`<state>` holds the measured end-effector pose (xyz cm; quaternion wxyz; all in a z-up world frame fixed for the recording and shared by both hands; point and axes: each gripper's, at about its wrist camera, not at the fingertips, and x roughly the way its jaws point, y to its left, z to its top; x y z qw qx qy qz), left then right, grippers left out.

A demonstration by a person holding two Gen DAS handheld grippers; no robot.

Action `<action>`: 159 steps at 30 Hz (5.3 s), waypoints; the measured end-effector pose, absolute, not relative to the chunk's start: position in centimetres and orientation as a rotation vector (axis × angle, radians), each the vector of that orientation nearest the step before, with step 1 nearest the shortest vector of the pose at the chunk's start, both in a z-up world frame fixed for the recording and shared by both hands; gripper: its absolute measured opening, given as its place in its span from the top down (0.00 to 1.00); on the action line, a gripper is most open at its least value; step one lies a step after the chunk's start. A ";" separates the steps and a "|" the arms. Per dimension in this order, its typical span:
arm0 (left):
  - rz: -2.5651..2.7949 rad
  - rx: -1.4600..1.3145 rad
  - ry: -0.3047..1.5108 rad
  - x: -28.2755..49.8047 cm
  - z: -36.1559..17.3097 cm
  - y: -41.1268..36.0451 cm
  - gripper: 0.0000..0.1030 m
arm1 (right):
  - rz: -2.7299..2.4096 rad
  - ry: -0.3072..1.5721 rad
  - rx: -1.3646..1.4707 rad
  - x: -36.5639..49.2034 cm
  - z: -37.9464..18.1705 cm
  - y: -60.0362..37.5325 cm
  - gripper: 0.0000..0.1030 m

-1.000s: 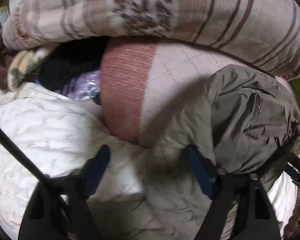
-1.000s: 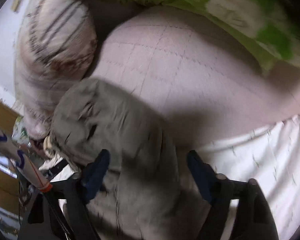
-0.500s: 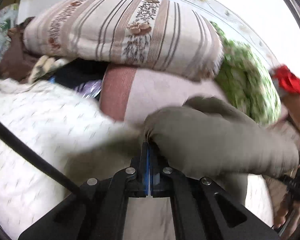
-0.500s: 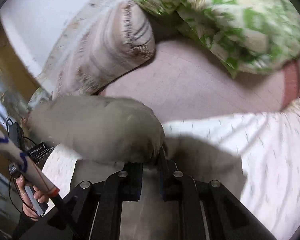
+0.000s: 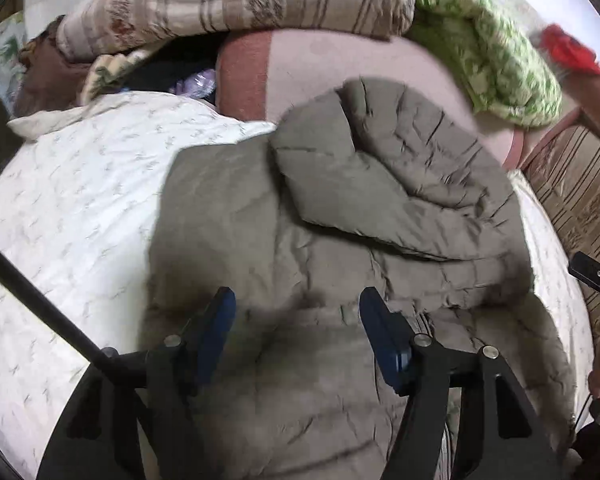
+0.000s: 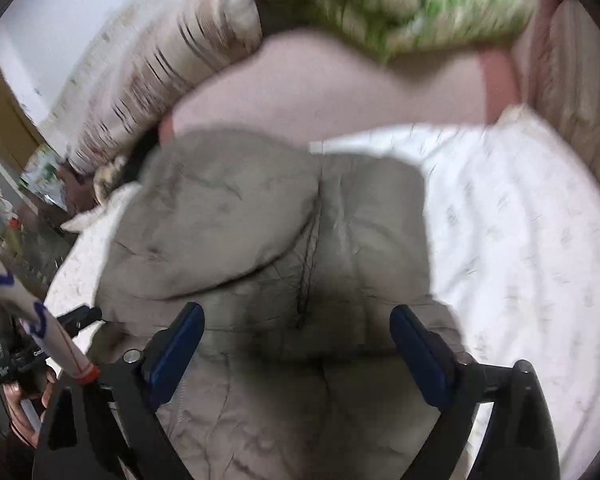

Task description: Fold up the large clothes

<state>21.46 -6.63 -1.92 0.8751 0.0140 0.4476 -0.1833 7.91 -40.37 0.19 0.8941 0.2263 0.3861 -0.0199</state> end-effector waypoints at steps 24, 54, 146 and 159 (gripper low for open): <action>-0.225 -0.152 0.989 25.4 -4.1 -5.0 0.38 | 0.017 0.761 0.635 11.0 -2.1 -38.8 0.07; -0.104 -0.059 1.203 3.6 -9.4 8.6 0.32 | -0.075 1.233 0.804 -12.3 -8.9 -40.2 0.39; -0.230 -0.005 0.978 31.3 -6.3 -7.5 0.28 | -0.028 1.057 0.303 26.5 -3.4 -32.0 0.32; -0.039 -0.124 0.982 32.6 -4.6 3.6 0.25 | -0.181 0.802 0.650 10.9 -2.5 -48.5 0.06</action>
